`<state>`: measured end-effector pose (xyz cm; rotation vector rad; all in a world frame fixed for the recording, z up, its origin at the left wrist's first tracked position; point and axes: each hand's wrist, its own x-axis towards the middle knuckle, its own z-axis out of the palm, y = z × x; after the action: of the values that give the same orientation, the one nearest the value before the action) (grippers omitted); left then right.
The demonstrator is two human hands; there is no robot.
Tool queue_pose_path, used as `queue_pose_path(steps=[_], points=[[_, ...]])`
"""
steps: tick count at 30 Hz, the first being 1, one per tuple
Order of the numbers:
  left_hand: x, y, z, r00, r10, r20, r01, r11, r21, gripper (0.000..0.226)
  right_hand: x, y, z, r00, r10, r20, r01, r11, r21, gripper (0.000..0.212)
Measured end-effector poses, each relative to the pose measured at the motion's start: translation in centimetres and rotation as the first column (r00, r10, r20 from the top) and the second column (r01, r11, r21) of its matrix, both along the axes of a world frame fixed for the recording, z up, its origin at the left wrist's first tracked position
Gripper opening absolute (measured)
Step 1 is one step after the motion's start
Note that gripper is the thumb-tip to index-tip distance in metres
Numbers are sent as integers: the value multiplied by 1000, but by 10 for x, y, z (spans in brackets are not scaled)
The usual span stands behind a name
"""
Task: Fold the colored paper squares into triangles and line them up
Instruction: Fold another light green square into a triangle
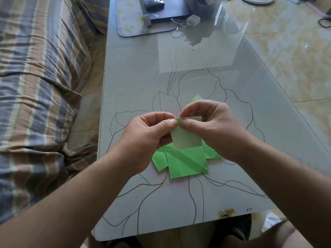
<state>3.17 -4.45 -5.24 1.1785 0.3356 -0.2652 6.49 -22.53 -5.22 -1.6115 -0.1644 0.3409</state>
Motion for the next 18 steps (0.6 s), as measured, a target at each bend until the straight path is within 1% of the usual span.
queue_pose_path(steps=[3,7,10,13,18], points=[[0,0,1,1000,-17,6,17,1000,0,22,0,0,-1,999,7,40,-6,1000,-22,5],[-1,-1,1,1000,-20,-17,20,1000,-10,20,1,-1,-1,998,4,65,-1,999,-44,6],[-1,0,2,996,-46,-73,42,998,-51,21,0,0,0,999,20,50,-19,1000,-23,5],[0,2,3,987,-69,-146,57,995,-85,24,0,0,1,1000,-1,22,1,1000,5,4],[2,6,5,978,-113,-176,98,991,-92,24,1,0,3,998,-48,-28,49,999,11,6]])
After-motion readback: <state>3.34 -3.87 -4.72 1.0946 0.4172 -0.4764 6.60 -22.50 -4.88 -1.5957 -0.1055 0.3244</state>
